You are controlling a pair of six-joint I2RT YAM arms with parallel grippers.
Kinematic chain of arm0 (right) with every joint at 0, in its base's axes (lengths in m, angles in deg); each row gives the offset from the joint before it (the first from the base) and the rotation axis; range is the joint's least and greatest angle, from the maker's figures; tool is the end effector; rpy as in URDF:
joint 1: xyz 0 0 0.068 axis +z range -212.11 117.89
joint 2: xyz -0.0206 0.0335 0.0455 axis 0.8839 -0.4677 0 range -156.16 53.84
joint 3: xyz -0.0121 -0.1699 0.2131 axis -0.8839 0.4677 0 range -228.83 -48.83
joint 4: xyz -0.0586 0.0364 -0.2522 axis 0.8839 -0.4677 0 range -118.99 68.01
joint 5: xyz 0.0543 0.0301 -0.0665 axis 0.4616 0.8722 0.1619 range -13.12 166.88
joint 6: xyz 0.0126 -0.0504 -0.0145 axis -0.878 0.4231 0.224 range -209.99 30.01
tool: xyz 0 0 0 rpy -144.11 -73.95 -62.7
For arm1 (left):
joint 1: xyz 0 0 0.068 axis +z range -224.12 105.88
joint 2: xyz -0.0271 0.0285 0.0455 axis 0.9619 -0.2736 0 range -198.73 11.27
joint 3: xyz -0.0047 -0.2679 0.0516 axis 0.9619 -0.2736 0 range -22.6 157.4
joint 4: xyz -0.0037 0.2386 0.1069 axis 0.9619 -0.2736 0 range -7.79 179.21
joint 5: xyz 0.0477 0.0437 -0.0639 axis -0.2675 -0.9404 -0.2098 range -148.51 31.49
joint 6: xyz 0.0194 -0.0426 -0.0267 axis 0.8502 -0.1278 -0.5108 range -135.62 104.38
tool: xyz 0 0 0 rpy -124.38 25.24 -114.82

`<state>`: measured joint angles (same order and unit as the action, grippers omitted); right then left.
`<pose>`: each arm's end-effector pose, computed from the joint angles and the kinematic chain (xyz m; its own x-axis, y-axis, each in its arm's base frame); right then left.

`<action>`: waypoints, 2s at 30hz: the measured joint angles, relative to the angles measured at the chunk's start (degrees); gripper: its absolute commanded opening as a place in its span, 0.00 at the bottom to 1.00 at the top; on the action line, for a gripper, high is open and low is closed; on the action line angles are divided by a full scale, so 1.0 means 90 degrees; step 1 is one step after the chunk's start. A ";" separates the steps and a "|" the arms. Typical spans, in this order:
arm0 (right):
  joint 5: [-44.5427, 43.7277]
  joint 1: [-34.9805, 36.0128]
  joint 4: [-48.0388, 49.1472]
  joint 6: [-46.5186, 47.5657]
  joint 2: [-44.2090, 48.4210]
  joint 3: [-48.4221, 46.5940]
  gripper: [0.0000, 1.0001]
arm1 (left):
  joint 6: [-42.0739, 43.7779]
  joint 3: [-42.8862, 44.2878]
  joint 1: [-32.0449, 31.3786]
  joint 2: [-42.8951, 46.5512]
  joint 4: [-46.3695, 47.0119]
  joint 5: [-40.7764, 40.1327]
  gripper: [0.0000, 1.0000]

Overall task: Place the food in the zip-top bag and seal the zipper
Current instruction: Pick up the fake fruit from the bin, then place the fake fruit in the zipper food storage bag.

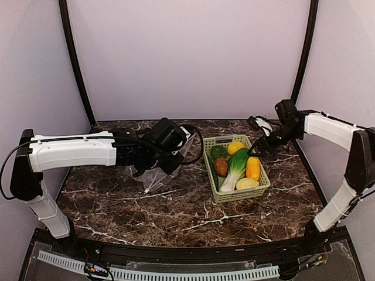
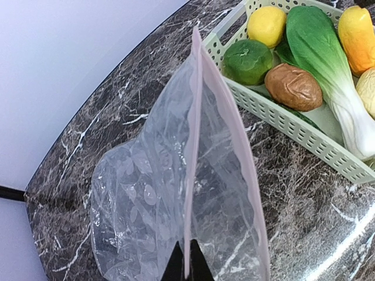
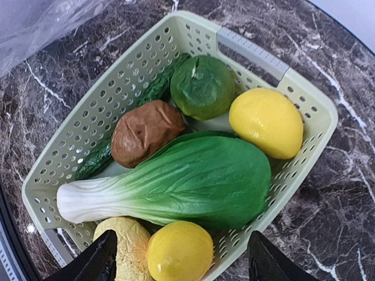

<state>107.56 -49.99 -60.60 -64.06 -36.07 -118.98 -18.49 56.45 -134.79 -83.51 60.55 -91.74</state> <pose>0.3142 0.0861 0.2620 -0.5553 -0.5039 -0.6616 -0.7617 0.6276 0.1613 0.1974 -0.3114 0.2953 -0.3693 0.5715 -0.7328 0.5195 0.7808 0.3470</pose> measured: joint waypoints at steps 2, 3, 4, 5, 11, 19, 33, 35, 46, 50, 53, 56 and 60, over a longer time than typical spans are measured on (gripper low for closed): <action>-0.0172 0.0109 -0.0177 -0.0010 -0.0109 -0.0015 0.73 | 0.0194 -0.0015 0.0061 -0.0061 0.0255 0.0131 0.01; -0.0270 0.0168 -0.0248 -0.0027 -0.0153 -0.0015 0.72 | 0.0250 -0.0032 0.0117 -0.0070 0.0372 0.0226 0.01; -0.0330 0.0209 -0.0296 -0.0039 -0.0187 -0.0015 0.72 | 0.0260 -0.0049 0.0160 -0.0070 0.0425 0.0325 0.01; -0.0420 0.0260 -0.0347 -0.0058 -0.0223 -0.0015 0.71 | 0.0253 -0.0075 0.0236 -0.0070 0.0517 0.0471 0.01; -0.0794 0.0423 -0.0614 -0.0124 -0.0340 -0.0015 0.61 | 0.0024 -0.0627 0.0675 0.0097 0.1025 0.1343 0.01; -0.1015 0.0447 -0.0877 -0.0107 -0.0457 -0.0032 0.29 | -0.0041 -0.0899 0.0704 0.0381 0.1280 0.1661 0.01; -0.0454 0.0454 -0.1520 -0.0005 0.0085 -0.1035 0.18 | -0.0226 -0.0933 0.0704 0.0342 0.1559 0.1899 0.01; 0.0019 0.0454 -0.1532 -0.0022 0.0379 -0.1290 0.17 | -0.0362 -0.0843 0.0704 0.0214 0.1598 0.2033 0.01; 0.2701 0.0617 -0.0714 -0.1229 0.0797 -0.1987 0.15 | -0.1999 0.0075 0.0704 -0.0651 0.2414 0.2579 0.01; 0.3087 0.0743 0.0058 -0.1858 0.0797 -0.1987 0.15 | -0.2550 0.0403 0.0704 -0.0913 0.2613 0.2618 0.01; 0.3262 0.0821 0.0534 -0.2234 0.0787 -0.1987 0.15 | -0.2841 0.0529 0.0704 -0.0991 0.2688 0.2650 0.01; 0.3354 0.0954 0.0986 -0.2606 0.0687 -0.1996 0.15 | -0.3089 0.0636 0.0704 -0.0993 0.2730 0.2696 0.01; 0.3337 0.1180 0.1413 -0.2977 0.0391 -0.1999 0.14 | -0.3288 0.0668 0.0704 -0.0993 0.2854 0.2754 0.01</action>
<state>137.59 -39.37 -47.87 -90.85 -32.55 -136.97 -48.08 62.46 -128.45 -92.45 86.23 -66.95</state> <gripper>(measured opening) 0.406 0.011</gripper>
